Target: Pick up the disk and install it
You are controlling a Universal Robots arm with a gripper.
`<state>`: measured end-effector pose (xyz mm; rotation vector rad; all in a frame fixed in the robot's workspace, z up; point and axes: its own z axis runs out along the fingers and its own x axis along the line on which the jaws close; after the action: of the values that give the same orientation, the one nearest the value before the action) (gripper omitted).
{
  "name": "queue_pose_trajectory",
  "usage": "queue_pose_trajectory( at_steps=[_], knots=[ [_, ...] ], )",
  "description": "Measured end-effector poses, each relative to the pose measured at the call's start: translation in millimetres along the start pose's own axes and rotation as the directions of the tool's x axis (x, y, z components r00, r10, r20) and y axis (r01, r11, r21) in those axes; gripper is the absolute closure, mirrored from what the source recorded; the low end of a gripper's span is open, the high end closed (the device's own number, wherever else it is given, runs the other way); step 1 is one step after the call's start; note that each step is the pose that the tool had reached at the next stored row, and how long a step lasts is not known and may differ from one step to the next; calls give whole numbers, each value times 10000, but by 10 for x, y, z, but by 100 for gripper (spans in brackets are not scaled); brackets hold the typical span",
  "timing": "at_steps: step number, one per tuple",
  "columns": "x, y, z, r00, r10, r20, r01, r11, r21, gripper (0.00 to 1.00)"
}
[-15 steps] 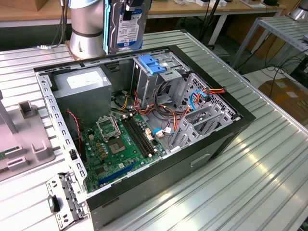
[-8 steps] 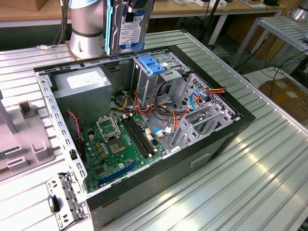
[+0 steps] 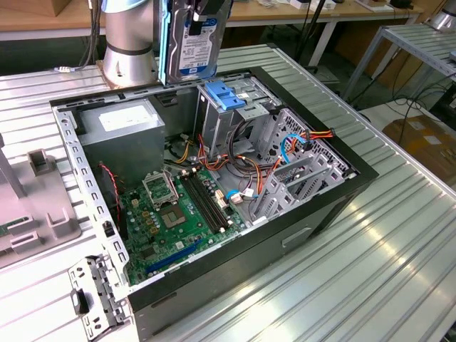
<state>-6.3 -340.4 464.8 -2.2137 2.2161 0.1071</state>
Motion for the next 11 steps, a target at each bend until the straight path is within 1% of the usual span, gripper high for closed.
queue_pose_trajectory(
  at_steps=[11],
  knots=[
    [59, -25, -4, 10000, 0, 0, 0, 10000, -1, 64]
  ],
)
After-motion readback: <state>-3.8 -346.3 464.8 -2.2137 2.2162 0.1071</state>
